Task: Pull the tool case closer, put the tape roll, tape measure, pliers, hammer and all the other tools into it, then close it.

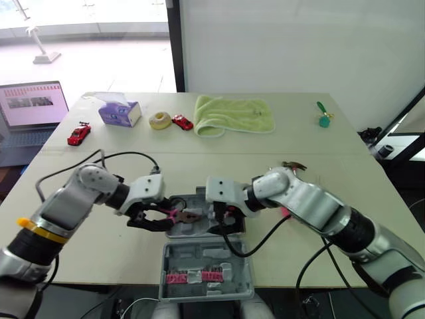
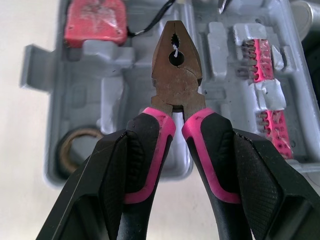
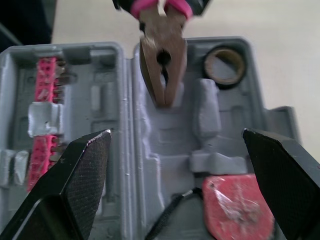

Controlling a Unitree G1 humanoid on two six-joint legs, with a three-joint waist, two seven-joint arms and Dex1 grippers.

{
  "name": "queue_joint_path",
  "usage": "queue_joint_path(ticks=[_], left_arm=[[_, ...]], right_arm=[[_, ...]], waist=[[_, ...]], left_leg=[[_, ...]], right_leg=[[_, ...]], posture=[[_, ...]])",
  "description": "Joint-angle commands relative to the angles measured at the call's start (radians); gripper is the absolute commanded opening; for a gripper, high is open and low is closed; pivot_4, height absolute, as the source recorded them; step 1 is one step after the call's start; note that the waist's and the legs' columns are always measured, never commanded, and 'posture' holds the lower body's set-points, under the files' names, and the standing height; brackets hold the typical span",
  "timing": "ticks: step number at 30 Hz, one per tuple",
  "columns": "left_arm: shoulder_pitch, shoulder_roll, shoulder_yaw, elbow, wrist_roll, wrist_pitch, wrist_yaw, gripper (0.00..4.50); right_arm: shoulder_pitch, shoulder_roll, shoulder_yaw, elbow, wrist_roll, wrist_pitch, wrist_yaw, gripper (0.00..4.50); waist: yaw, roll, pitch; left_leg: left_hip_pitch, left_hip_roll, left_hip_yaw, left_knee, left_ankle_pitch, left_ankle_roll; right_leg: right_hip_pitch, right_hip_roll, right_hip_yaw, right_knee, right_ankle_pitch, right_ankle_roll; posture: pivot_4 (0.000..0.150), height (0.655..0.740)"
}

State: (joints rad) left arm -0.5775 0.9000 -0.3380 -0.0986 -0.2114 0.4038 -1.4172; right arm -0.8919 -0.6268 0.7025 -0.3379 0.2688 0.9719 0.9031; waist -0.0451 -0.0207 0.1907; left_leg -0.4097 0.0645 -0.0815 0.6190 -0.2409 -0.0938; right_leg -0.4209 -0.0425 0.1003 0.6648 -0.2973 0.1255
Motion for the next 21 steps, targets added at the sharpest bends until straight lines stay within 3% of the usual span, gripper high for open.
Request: queue_joint_path(ticks=[1,15,21], left_arm=[[-0.069,-0.029,-0.002,-0.030,0.020,0.024,0.010,2.50],[-0.117,-0.079,-0.020,0.011,0.090,-0.043,0.015,2.50],[-0.116,-0.087,-0.017,0.008,0.091,-0.039,0.020,2.50]], right_arm=[[-0.049,0.047,-0.005,0.022,-0.030,0.044,-0.009,4.50],[-0.065,0.140,-0.022,0.055,-0.042,0.124,-0.030,4.50],[-0.064,0.155,-0.019,0.067,-0.047,0.123,-0.037,1.61]], waist=[[0.000,0.000,0.000],[-0.002,0.001,0.000],[-0.002,0.001,0.000]], left_leg=[[0.000,0.000,0.000,0.002,0.000,0.000],[0.000,0.000,-0.002,0.008,0.000,0.001],[0.000,0.000,-0.002,0.008,0.000,0.001]], right_leg=[[0.000,0.000,0.000,0.002,0.000,0.000],[0.001,0.001,0.000,0.005,0.000,0.000],[0.001,0.001,0.000,0.005,0.000,0.000]], posture=[[0.150,0.7400],[0.150,0.7400],[0.150,0.7400]])
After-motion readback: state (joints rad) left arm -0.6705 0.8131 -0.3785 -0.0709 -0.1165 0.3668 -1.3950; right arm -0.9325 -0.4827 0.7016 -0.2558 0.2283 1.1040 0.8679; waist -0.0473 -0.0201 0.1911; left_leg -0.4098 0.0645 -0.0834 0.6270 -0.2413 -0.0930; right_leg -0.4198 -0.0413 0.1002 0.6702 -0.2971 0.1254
